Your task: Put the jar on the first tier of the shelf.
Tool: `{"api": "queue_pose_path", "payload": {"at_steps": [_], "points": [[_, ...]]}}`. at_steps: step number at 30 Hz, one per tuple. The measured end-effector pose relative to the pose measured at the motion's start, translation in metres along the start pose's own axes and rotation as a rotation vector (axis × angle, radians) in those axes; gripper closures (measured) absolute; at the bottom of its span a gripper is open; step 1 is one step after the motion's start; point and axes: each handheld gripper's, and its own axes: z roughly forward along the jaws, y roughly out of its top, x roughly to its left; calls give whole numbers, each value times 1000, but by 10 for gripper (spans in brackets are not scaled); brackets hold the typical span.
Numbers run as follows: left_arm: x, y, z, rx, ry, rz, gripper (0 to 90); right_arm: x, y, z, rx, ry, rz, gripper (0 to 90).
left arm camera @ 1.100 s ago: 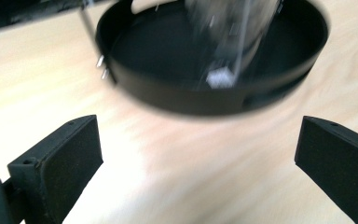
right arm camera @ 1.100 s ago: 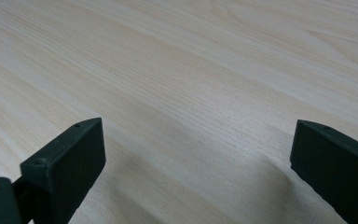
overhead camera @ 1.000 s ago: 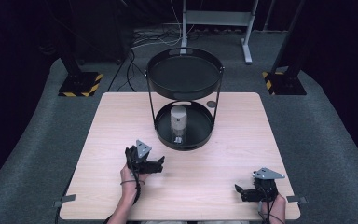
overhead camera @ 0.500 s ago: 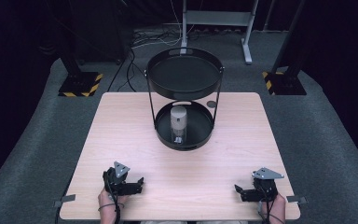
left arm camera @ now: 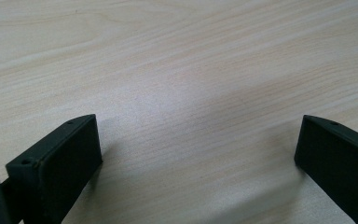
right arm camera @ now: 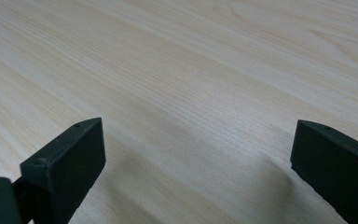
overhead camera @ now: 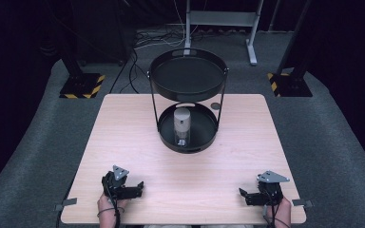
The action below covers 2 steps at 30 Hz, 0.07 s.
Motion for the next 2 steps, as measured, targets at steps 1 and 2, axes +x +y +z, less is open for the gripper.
{"api": "queue_pose_path", "payload": {"at_steps": [1,2], "points": [[0,0,0,0,0,0,0,0,0,0,-4,0,1,25],[0,0,0,0,1,2,0,0,0,0,-4,0,1,25]]}}
